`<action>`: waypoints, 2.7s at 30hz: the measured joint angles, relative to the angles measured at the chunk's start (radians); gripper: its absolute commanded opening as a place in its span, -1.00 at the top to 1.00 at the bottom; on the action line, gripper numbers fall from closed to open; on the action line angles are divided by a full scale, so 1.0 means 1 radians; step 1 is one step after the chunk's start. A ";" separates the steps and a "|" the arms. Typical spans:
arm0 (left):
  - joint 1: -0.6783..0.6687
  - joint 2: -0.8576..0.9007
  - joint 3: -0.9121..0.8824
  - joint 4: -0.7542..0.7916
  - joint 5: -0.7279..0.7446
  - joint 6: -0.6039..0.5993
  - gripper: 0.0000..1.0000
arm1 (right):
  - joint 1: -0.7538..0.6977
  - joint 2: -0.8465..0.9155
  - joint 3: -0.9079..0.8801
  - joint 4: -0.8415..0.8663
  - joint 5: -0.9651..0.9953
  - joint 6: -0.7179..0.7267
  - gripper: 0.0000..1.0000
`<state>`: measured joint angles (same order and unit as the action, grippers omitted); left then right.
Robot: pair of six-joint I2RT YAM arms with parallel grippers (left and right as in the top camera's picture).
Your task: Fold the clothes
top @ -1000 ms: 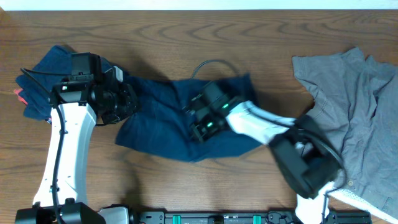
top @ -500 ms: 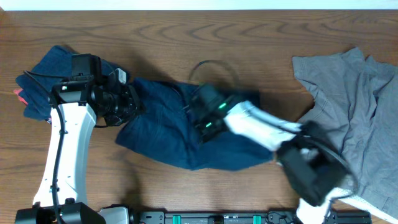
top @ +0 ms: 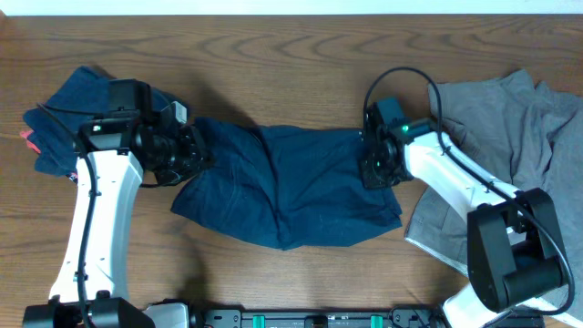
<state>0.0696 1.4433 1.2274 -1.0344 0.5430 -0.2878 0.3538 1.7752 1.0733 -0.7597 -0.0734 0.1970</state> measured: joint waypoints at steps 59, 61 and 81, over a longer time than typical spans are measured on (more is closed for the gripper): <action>-0.483 0.489 0.006 0.605 -0.480 -0.092 0.00 | 0.124 -0.251 -0.101 -0.039 -0.413 -0.018 0.72; -0.483 0.489 0.009 0.549 -0.479 -0.089 0.00 | 0.132 -0.219 -0.165 0.004 -0.415 0.003 0.76; -0.483 0.485 0.015 0.066 -0.189 -0.135 -0.11 | -0.149 -0.118 -0.229 0.447 -0.141 0.190 0.45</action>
<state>-0.4137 1.9282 1.2423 -0.9684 0.3542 -0.4225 0.2050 1.6573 0.8444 -0.3126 -0.2142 0.3870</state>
